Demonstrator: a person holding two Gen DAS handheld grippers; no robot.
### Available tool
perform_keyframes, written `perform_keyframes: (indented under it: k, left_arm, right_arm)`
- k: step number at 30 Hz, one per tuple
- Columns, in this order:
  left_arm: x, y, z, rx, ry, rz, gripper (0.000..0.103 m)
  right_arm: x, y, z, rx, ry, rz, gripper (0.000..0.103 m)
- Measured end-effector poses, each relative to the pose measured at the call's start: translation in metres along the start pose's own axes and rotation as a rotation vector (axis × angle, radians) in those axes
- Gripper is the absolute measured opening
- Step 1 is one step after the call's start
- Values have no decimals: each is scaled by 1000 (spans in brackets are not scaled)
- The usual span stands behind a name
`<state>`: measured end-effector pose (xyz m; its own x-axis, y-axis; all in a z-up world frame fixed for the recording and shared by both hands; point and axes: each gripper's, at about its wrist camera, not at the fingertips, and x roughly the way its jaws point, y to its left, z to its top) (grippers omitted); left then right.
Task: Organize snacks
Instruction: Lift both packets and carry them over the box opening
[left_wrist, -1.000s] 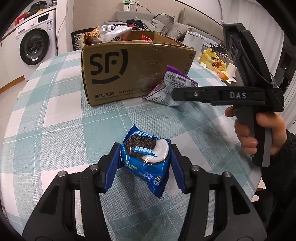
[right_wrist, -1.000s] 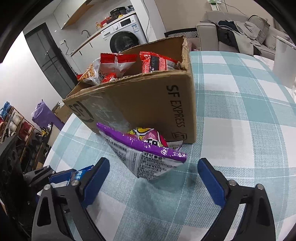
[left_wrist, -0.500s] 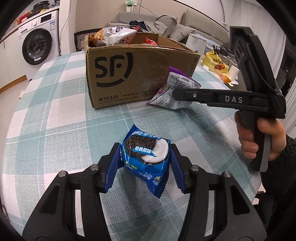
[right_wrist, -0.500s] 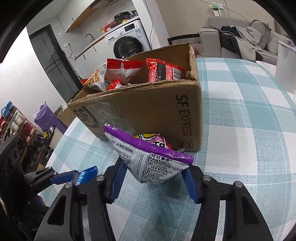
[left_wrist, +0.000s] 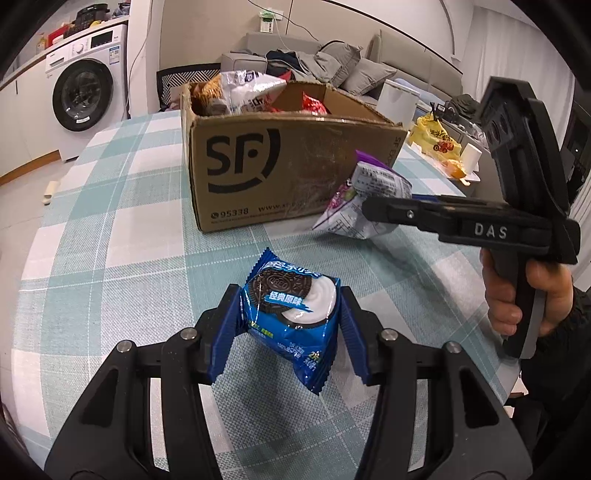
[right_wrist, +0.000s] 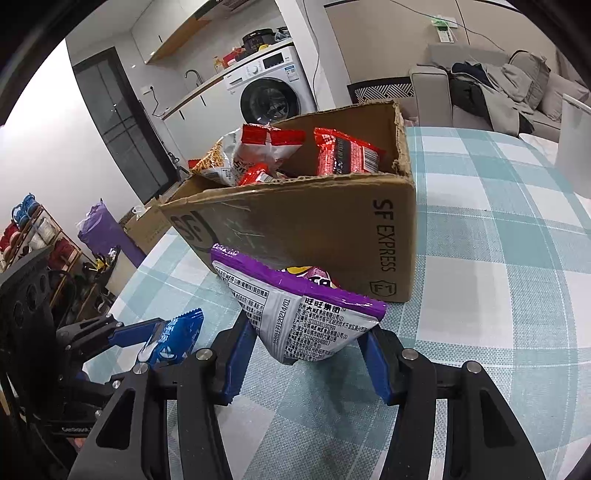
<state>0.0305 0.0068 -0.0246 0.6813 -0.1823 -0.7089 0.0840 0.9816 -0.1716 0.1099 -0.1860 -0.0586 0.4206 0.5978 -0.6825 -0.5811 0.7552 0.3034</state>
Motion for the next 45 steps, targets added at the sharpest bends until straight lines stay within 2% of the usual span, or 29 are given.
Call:
perform_keyframes:
  k: [21, 30, 45]
  left_arm:
    - [-32, -10, 43, 4, -124, 25, 49]
    - [-50, -16, 69, 15, -192, 32, 49]
    - [-56, -26, 110, 37, -255, 43, 49]
  right_arm:
    - [-57, 19, 15, -34, -130, 31, 55]
    - [-81, 14, 26, -20, -197, 26, 55]
    - [-96, 11, 54, -8, -245, 3, 55]
